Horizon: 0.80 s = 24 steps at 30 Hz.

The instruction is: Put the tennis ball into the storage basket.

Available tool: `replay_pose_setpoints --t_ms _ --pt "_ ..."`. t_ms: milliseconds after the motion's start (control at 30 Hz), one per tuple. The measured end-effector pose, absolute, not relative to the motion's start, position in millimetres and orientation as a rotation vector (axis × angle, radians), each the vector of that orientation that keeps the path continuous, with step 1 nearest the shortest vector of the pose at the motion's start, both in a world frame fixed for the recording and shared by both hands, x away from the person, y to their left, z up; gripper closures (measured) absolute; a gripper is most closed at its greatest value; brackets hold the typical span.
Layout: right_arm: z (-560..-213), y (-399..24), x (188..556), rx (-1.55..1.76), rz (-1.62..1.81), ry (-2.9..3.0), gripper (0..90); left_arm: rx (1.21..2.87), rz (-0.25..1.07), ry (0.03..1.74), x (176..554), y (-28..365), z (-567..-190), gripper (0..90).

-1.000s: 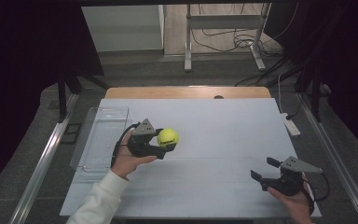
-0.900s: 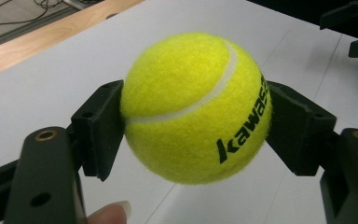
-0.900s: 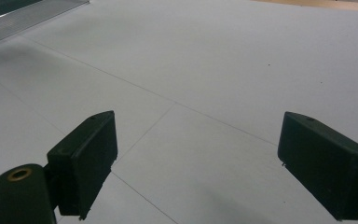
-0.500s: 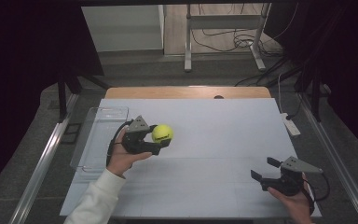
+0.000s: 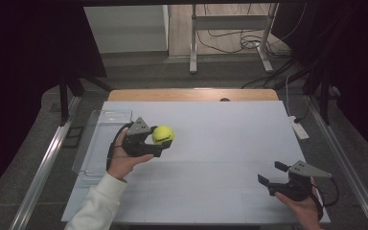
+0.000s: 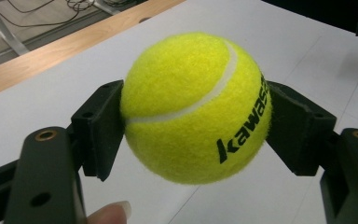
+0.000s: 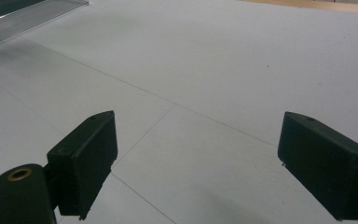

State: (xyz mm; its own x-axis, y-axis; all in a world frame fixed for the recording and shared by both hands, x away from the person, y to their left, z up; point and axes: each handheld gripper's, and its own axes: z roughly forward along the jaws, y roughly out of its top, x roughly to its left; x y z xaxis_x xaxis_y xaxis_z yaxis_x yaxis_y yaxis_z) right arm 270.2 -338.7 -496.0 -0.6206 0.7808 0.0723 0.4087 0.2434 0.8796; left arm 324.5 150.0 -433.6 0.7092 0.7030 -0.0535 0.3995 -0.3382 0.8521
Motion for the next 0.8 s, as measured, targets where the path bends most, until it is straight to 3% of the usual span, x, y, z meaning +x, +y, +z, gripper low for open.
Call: replay_pose_setpoints --t_ms 800 --pt "-497 -339 270 1.092 1.336 2.144 12.0 1.925 0.431 0.944 334 181 -436 26.5"
